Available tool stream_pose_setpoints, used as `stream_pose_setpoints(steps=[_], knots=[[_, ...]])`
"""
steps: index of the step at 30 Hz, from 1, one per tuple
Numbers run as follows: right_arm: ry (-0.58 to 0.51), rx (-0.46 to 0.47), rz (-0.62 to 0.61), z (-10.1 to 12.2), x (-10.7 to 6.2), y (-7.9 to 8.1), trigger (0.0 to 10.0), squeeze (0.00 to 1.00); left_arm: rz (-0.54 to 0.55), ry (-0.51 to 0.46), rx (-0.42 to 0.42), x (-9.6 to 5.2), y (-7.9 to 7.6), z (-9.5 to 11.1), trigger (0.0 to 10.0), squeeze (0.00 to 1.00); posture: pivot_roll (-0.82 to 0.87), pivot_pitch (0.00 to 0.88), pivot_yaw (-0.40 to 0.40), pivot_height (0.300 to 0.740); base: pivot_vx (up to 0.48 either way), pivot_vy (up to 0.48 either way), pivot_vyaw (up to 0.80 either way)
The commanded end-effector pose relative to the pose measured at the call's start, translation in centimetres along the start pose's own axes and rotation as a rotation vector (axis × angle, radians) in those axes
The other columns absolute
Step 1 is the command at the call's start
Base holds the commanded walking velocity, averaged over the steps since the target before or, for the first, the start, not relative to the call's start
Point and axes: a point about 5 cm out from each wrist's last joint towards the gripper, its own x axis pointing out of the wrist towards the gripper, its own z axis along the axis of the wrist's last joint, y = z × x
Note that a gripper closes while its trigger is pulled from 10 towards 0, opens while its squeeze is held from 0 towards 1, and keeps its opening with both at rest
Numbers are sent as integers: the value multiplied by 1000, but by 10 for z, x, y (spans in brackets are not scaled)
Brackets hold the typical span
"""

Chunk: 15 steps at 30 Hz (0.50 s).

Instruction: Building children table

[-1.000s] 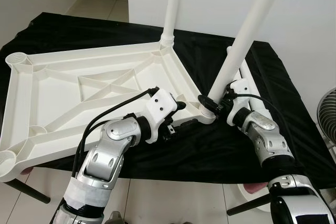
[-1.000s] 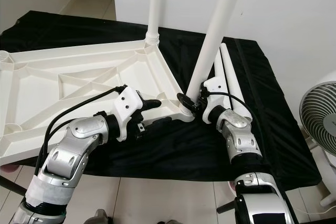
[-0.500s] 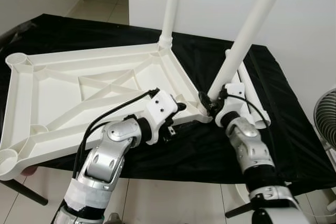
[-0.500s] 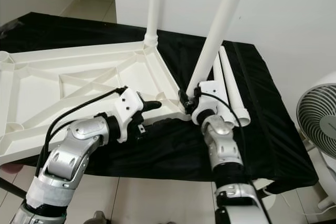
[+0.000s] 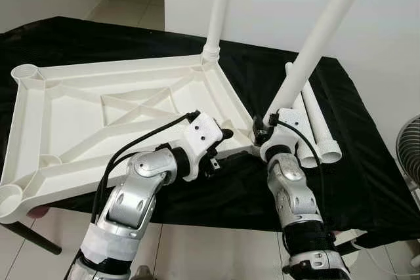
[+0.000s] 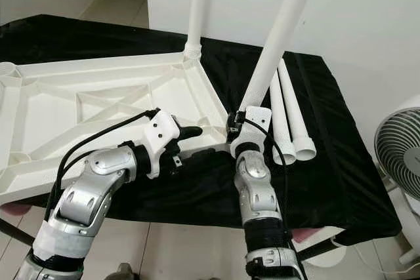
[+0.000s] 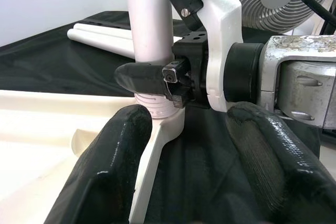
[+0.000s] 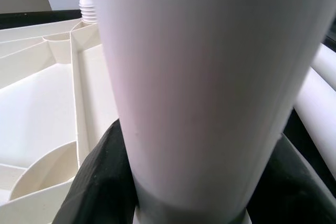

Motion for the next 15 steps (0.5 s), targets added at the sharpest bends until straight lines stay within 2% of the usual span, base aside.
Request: stream_pose_setpoints(steps=[1, 2, 3, 4, 5, 8, 10, 12, 15], knots=[[35, 4, -11, -7, -4, -2, 10000, 0, 88, -4, 3, 2, 1, 1, 10000, 0, 170, 13, -99, 740, 0, 0, 0], [29, 4, 11, -5, -3, -3, 10000, 0, 86, -4, 4, 2, 1, 1, 10000, 0, 170, 13, -99, 740, 0, 0, 0], [15, -3, 38, -2, -1, -6, 10000, 576, 85, -4, 5, 2, 1, 1, 10000, 0, 170, 13, -100, 740, 0, 0, 0], [15, -3, 38, -2, -1, -6, 10000, 576, 85, -4, 5, 2, 1, 1, 10000, 0, 170, 13, -100, 740, 0, 0, 0], [4, 5, 73, 1, 0, -9, 10000, 1000, 85, -4, 6, 3, 1, 1, 10000, 0, 170, 13, -100, 740, 0, 0, 0], [-1, -7, 127, 4, 2, -11, 10000, 1000, 86, -4, 7, 3, 1, 1, 10000, 0, 170, 14, -101, 740, 0, 0, 0], [-13, -46, 227, 10, 6, -15, 10000, 1000, 87, -3, 7, 2, 1, 1, 10000, 0, 172, 15, -103, 740, 0, 0, 0], [-13, -46, 227, 10, 6, -15, 10000, 1000, 87, -3, 7, 2, 1, 1, 10000, 0, 172, 15, -103, 740, 0, 0, 0], [-13, -76, 348, 15, 10, -15, 10000, 1000, 89, -2, 6, 2, 1, 1, 10000, 0, 178, 18, -106, 740, 0, 0, 0]])
